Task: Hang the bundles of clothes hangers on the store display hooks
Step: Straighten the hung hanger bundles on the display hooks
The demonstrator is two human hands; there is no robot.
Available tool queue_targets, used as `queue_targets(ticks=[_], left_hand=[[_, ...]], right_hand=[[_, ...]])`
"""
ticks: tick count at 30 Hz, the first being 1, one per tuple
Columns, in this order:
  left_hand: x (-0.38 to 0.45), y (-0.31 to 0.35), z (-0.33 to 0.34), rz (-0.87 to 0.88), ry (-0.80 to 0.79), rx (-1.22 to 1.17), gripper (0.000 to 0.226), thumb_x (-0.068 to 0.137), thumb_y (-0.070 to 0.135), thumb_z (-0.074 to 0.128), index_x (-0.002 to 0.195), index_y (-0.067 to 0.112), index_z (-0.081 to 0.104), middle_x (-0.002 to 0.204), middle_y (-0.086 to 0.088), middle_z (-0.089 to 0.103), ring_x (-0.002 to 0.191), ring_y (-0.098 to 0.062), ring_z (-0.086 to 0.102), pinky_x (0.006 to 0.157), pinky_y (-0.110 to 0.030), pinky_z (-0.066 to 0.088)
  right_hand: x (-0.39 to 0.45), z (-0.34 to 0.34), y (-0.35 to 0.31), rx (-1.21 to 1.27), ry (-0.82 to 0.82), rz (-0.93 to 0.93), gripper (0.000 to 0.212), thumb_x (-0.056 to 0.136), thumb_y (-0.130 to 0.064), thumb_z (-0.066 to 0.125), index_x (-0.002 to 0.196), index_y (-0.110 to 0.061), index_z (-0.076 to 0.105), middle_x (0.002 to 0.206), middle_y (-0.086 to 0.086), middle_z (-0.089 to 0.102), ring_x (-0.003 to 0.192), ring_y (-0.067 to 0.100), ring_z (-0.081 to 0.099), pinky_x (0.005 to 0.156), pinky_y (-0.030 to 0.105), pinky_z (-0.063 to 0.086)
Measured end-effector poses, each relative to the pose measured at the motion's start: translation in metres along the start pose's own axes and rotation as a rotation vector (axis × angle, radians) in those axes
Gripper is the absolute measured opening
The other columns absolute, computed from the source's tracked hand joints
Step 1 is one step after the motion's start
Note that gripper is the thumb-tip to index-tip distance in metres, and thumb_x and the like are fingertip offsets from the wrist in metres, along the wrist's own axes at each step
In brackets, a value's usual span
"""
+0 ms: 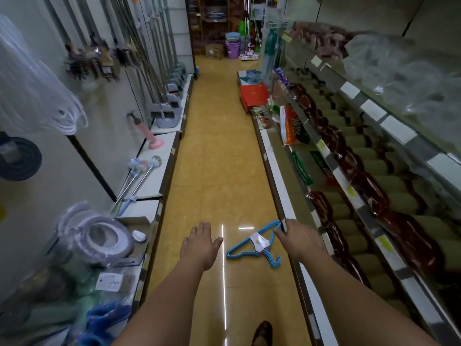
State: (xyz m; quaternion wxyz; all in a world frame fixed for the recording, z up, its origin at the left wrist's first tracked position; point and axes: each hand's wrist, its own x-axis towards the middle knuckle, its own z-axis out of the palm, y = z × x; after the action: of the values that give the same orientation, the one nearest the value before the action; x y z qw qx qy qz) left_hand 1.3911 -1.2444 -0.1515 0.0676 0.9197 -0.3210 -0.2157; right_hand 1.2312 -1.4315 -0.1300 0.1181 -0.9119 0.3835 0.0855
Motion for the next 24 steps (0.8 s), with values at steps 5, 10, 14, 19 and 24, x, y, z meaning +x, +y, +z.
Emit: queue_targets(ticks=[5, 10, 14, 19, 24], left_hand=[[0.075, 0.023, -0.005, -0.021, -0.05, -0.005, 0.067, 0.101, 0.05, 0.024, 0.154, 0.015, 0.003, 0.162, -0.003, -0.001, 0.149, -0.022, 0.003, 0.12, -0.04, 0.015], [0.143, 0.035, 0.009, -0.017, -0.071, 0.009, 0.067, 0.1, 0.051, 0.024, 0.154, 0.015, 0.006, 0.161, -0.002, 0.003, 0.148, -0.022, 0.006, 0.119, -0.039, 0.018], [0.195, 0.033, 0.034, -0.017, -0.096, 0.024, 0.067, 0.1, 0.052, 0.023, 0.154, 0.015, 0.006, 0.162, -0.002, 0.002, 0.148, -0.021, 0.005, 0.118, -0.039, 0.018], [0.264, 0.02, 0.088, 0.007, -0.139, 0.075, 0.068, 0.1, 0.052, 0.022, 0.154, 0.015, 0.003, 0.162, -0.002, 0.0, 0.149, -0.02, 0.004, 0.118, -0.038, 0.016], [0.335, -0.008, 0.166, 0.041, -0.199, 0.137, 0.07, 0.1, 0.053, 0.025, 0.154, 0.015, 0.001, 0.162, -0.002, -0.002, 0.149, -0.021, 0.003, 0.118, -0.038, 0.017]], right_hand=[[0.084, -0.006, 0.016, 0.03, -0.036, 0.0, 0.048, 0.098, -0.053, 0.028, 0.114, -0.015, 0.053, 0.111, 0.005, 0.061, 0.1, 0.019, 0.058, 0.093, 0.037, 0.042], [0.153, 0.004, 0.03, 0.029, -0.08, 0.01, 0.047, 0.098, -0.053, 0.029, 0.114, -0.017, 0.053, 0.112, 0.002, 0.061, 0.102, 0.018, 0.058, 0.096, 0.037, 0.04], [0.201, 0.031, 0.039, 0.056, -0.083, 0.023, 0.047, 0.098, -0.055, 0.028, 0.112, -0.019, 0.055, 0.11, 0.0, 0.061, 0.1, 0.015, 0.058, 0.096, 0.035, 0.041], [0.261, 0.097, 0.049, 0.114, -0.122, 0.067, 0.048, 0.096, -0.056, 0.03, 0.117, -0.021, 0.054, 0.115, -0.001, 0.061, 0.106, 0.015, 0.057, 0.102, 0.039, 0.038], [0.315, 0.171, 0.053, 0.104, -0.131, 0.092, 0.048, 0.099, -0.051, 0.03, 0.125, -0.016, 0.05, 0.122, 0.003, 0.06, 0.113, 0.019, 0.056, 0.107, 0.037, 0.03]])
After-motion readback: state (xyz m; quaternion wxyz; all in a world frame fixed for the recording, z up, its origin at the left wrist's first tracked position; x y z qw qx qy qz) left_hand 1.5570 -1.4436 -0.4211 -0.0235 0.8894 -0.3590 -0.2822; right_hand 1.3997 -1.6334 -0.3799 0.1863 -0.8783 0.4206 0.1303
